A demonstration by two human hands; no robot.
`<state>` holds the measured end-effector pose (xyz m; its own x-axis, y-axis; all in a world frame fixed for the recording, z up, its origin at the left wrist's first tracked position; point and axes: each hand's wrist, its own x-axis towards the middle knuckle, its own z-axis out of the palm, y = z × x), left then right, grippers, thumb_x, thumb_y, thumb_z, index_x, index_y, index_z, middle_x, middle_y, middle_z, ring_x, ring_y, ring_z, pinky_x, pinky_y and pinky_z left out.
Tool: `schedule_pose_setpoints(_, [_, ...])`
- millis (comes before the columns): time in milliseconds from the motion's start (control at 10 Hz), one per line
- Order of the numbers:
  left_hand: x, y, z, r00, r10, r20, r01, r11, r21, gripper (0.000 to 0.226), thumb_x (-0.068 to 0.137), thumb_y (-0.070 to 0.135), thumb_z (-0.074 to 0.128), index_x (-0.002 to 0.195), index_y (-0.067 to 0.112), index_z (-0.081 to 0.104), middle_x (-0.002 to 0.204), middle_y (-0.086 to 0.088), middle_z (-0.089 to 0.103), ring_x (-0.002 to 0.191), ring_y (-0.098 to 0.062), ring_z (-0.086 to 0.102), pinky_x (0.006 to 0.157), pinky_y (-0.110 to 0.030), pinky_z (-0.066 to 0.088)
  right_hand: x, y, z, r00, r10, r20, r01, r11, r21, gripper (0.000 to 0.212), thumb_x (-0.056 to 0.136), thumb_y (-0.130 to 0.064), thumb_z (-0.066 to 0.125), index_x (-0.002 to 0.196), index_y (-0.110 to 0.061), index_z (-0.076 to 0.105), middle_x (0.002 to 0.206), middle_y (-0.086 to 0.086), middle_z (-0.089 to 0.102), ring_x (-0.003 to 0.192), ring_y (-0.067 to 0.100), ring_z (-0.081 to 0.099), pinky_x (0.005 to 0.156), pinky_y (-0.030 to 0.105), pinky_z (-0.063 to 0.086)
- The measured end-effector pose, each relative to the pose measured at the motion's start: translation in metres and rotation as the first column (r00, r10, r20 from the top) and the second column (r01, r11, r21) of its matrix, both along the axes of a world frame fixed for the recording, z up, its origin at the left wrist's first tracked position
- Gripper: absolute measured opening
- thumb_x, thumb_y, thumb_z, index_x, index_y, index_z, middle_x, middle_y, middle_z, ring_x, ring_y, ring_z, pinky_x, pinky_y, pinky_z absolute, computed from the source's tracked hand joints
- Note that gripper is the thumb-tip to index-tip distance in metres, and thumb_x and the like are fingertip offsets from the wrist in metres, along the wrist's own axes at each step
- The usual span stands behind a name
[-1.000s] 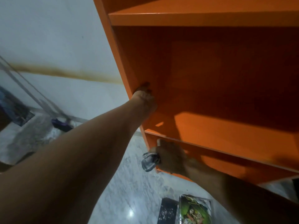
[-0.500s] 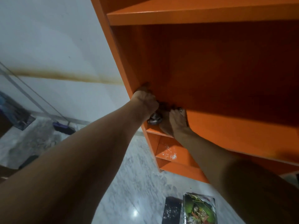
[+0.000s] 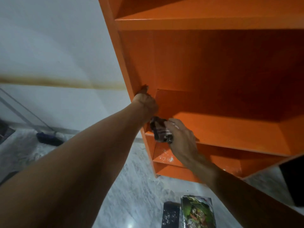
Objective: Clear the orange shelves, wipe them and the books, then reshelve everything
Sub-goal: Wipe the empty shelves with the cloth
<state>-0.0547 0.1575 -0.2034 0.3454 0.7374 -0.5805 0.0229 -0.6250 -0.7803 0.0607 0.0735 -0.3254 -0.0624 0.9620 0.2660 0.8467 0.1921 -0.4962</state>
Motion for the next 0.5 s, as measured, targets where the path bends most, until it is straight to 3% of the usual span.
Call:
schedule_pose_setpoints(100, [0.001, -0.004, 0.006, 0.924, 0.201, 0.326, -0.176, 0.979, -0.103, 0.033, 0.093, 0.021, 0.060, 0.125, 0.017, 0.055, 0.134, -0.007, 0.057, 0.131, -0.028, 0.048, 0.119, -0.054, 0.010, -0.019, 0.024, -0.016, 0.999, 0.006, 0.041, -0.004, 0.999, -0.037, 0.048, 0.078, -0.011, 0.063, 0.124, -0.025, 0.063, 0.140, 0.012, 0.052, 0.119, 0.040, 0.053, 0.092, 0.047, 0.049])
schedule_pose_setpoints(200, [0.000, -0.002, 0.002, 0.912, 0.225, 0.343, -0.212, 0.974, -0.074, 0.031, 0.095, 0.017, 0.056, 0.126, 0.020, 0.055, 0.136, -0.007, 0.056, 0.131, -0.027, 0.047, 0.119, -0.055, 0.010, -0.042, 0.022, -0.032, 0.929, 0.223, 0.295, -0.215, 0.975, -0.057, 0.037, 0.078, -0.022, 0.055, 0.110, -0.028, 0.072, 0.135, 0.011, 0.054, 0.123, 0.044, 0.046, 0.093, 0.059, 0.040])
schedule_pose_setpoints(300, [-0.002, -0.005, 0.000, 0.889, 0.203, 0.410, -0.193, 0.979, -0.066, 0.029, 0.093, 0.019, 0.058, 0.122, 0.020, 0.057, 0.131, -0.006, 0.059, 0.126, -0.028, 0.051, 0.118, -0.056, 0.011, -0.044, 0.020, -0.036, 0.891, 0.234, 0.388, -0.220, 0.972, -0.081, 0.033, 0.078, -0.012, 0.057, 0.106, -0.013, 0.074, 0.145, 0.013, 0.047, 0.131, 0.049, 0.037, 0.103, 0.065, 0.031])
schedule_pose_setpoints(400, [-0.002, -0.003, -0.010, 0.876, 0.189, 0.443, -0.179, 0.982, -0.064, 0.028, 0.093, 0.019, 0.058, 0.121, 0.020, 0.059, 0.127, -0.006, 0.061, 0.124, -0.027, 0.053, 0.118, -0.059, 0.009, -0.043, 0.020, -0.038, 0.859, 0.237, 0.454, -0.225, 0.971, -0.082, 0.038, 0.085, -0.019, 0.044, 0.107, -0.014, 0.075, 0.148, 0.010, 0.045, 0.133, 0.049, 0.034, 0.106, 0.062, 0.029])
schedule_pose_setpoints(500, [-0.002, -0.003, -0.014, 0.866, 0.186, 0.465, -0.182, 0.982, -0.054, 0.026, 0.092, 0.021, 0.061, 0.118, 0.019, 0.059, 0.120, -0.006, 0.063, 0.120, -0.027, 0.056, 0.119, -0.059, 0.007, -0.043, 0.020, -0.037, 0.858, 0.242, 0.452, -0.218, 0.970, -0.106, 0.027, 0.089, -0.021, 0.057, 0.109, -0.013, 0.073, 0.148, 0.010, 0.044, 0.135, 0.046, 0.030, 0.107, 0.062, 0.028])
